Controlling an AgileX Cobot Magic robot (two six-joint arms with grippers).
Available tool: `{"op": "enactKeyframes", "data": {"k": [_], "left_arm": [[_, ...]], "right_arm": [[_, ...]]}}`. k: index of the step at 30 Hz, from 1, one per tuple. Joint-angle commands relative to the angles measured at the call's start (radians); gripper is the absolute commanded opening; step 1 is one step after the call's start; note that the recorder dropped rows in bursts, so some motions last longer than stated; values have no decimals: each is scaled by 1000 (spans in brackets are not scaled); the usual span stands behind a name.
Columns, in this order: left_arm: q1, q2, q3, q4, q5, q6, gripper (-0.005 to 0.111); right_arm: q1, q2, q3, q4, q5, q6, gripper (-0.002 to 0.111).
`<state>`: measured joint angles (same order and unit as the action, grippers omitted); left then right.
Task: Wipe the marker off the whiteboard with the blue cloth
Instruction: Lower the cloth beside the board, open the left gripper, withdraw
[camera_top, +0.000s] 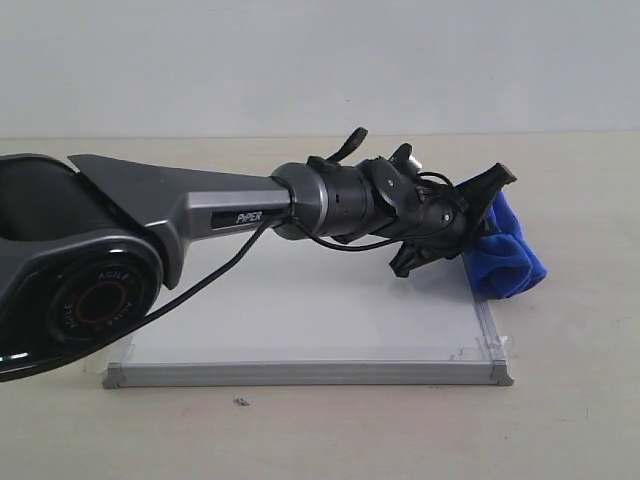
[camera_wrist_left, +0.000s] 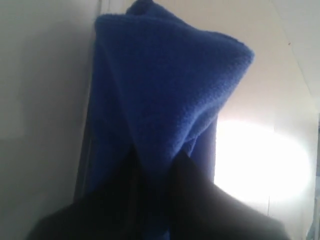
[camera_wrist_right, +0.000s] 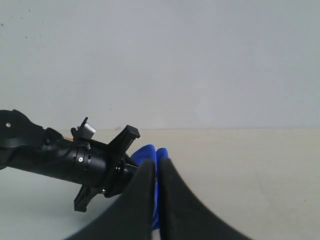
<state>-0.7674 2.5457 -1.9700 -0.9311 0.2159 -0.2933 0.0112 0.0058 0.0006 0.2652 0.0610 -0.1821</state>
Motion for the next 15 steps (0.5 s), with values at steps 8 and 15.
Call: {"op": "enactKeyframes", "data": {"k": [8,15], "left_arm": [[27,4,-9,-103,103,-5,79],[72,-33,-98,-130,183,53,78]], "right_arm": [[0,-6,-1,-2,-4,-7,0],[0,-6,-1,-2,-4,-9,0]]}}
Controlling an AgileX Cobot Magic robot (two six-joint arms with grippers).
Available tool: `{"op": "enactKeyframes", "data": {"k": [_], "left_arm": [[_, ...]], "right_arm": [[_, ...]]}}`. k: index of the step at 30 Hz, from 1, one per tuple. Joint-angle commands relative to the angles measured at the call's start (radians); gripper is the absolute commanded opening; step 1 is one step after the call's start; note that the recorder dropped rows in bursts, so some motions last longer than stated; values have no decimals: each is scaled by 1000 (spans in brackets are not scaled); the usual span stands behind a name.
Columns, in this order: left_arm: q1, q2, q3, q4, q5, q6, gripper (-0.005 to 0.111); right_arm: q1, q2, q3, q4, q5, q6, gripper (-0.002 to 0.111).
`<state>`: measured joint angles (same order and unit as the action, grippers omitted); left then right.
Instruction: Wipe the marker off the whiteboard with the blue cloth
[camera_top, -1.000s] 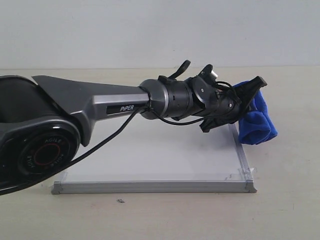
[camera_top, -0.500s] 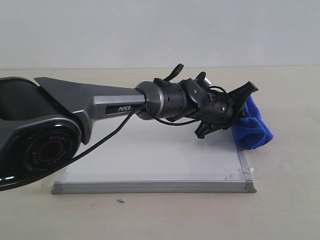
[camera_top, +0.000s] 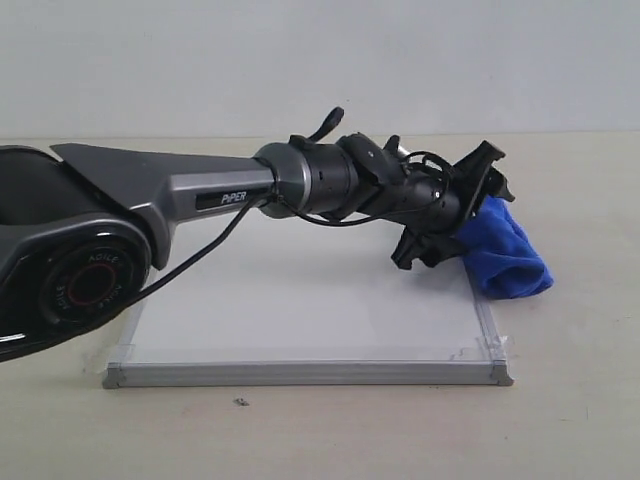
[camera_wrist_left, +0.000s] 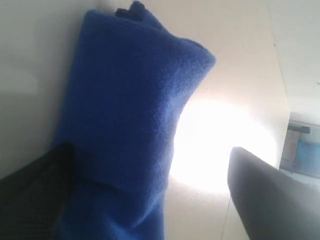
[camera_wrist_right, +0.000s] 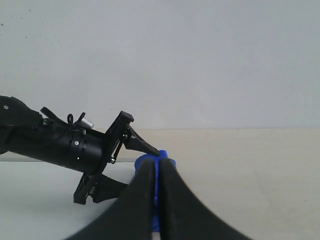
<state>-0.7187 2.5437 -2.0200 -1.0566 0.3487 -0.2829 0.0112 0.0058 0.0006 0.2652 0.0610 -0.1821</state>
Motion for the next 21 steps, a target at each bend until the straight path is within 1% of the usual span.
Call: {"op": "enactKeyframes", "data": {"k": [1,6,7,8,10,12,13,14,15,18,21], "left_arm": [[32,-37,-60,-5,56,54,78],[63,-79,-144,-5,87,142,77],[69,-84,-158,-5,105,157,75],[71,-92,-175,-5,128,171,71],[80,-108,-198,-5,183,206,56],[80,-123,-219,-5,252,293,33],[80,-128,-227,-5,280,358,23],[80,-136,-238,-5,317,430,9],[80,-143,-248,-5,351,508,5],[80,-172,-261,-13,461,661,4],[81,-214,-260,30,569,728,4]], "right_arm": [[0,-6,-1,-2,-4,-9,0],[0,-6,-1,-2,-4,-9,0],[0,-6,-1,-2,-4,-7,0],[0,-6,-1,-2,-4,-7,0],[0,-6,-1,-2,-4,-7,0],[0,-6,-1,-2,-4,-7,0],[0,-6,-1,-2,-4,-7,0],[0,-6,-1,-2,-4,-10,0],[0,-6,-1,-2,-4,-10,0],[0,-6,-1,-2,-4,-10,0],[0,-6,-1,-2,-4,-7,0]]}}
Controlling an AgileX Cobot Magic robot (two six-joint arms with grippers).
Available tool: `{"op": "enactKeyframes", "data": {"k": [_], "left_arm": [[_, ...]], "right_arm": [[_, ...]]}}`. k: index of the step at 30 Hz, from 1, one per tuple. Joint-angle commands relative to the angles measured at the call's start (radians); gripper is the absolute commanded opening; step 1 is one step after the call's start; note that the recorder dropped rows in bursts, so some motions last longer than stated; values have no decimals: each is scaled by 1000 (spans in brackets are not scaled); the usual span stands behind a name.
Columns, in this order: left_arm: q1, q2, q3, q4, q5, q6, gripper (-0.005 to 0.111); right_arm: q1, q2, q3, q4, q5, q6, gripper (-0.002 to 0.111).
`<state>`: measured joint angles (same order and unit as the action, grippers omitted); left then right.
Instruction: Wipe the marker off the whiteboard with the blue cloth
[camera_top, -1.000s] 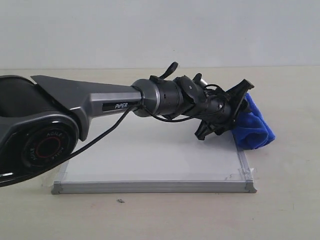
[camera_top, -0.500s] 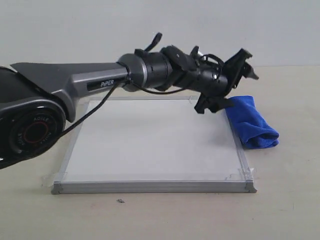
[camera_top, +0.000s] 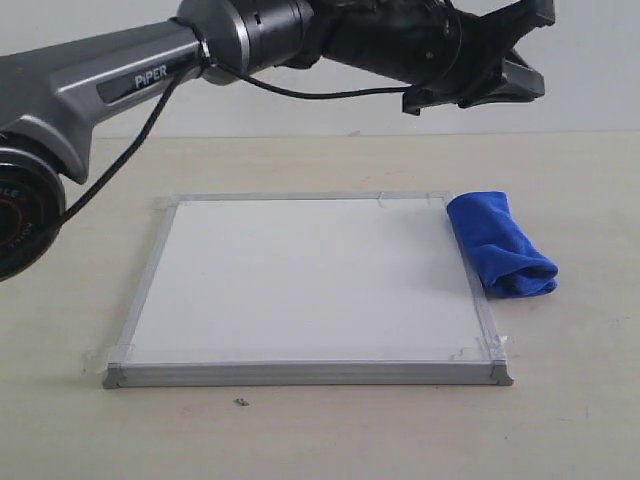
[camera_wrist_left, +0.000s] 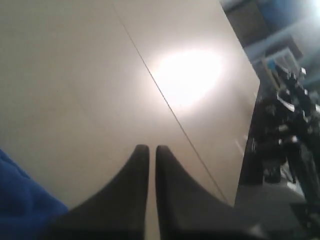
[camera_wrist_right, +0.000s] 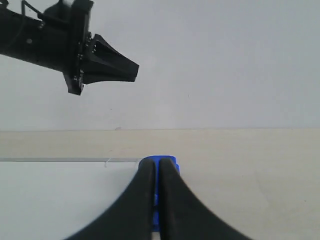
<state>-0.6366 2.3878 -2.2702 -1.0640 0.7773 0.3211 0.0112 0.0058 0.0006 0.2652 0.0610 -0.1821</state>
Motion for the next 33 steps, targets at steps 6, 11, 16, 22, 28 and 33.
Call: {"op": "enactKeyframes", "data": {"k": [6,11,16,22,28,33], "left_arm": [[3,-187,-10,333,321,159,4],[19,-329,-10,456,444,159,4],[35,-476,-8,459,444,157,4],[35,-615,-8,452,444,157,4],[35,-699,-8,460,444,159,4],[35,-810,-7,641,444,112,4]], "right_arm": [[0,-6,-1,-2,-4,-7,0],[0,-6,-1,-2,-4,-7,0],[0,-6,-1,-2,-4,-7,0],[0,-6,-1,-2,-4,-9,0],[0,-6,-1,-2,-4,-9,0],[0,-6,-1,-2,-4,-7,0]]}}
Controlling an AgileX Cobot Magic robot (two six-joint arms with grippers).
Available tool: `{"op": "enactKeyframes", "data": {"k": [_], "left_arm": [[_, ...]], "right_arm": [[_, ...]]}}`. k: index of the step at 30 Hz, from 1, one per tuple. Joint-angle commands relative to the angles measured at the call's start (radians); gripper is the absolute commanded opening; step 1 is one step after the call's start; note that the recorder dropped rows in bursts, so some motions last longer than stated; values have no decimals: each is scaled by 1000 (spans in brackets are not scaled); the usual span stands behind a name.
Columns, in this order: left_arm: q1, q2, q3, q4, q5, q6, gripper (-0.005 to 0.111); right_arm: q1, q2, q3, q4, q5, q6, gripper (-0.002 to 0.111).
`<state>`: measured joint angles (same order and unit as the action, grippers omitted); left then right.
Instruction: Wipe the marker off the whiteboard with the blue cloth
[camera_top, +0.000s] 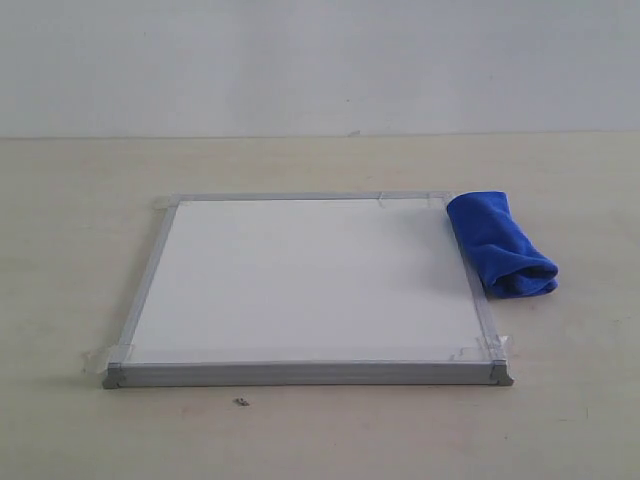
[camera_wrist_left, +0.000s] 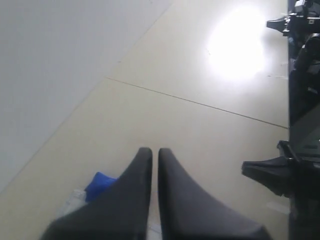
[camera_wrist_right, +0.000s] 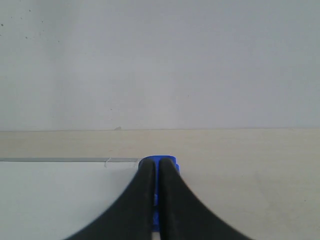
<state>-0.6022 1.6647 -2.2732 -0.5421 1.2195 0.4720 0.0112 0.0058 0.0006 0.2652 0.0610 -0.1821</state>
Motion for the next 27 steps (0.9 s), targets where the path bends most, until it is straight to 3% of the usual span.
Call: {"op": "enactKeyframes", "data": {"k": [1,6,11,21,27], "left_arm": [[1,-118,-4,152,2,-44,4],[1,-298,29,331,2,-84,4],[11,-517,266,382,-30,-92,4],[177,-985,1209,304,-704,-155,4],[257,-1211,1726,299,-979,-155,4]], "right_arm": [[0,-6,-1,-2,-4,-7,0],[0,-6,-1,-2,-4,-9,0],[0,-6,-1,-2,-4,-7,0],[0,-6,-1,-2,-4,-9,0],[0,-6,-1,-2,-4,-7,0]]}}
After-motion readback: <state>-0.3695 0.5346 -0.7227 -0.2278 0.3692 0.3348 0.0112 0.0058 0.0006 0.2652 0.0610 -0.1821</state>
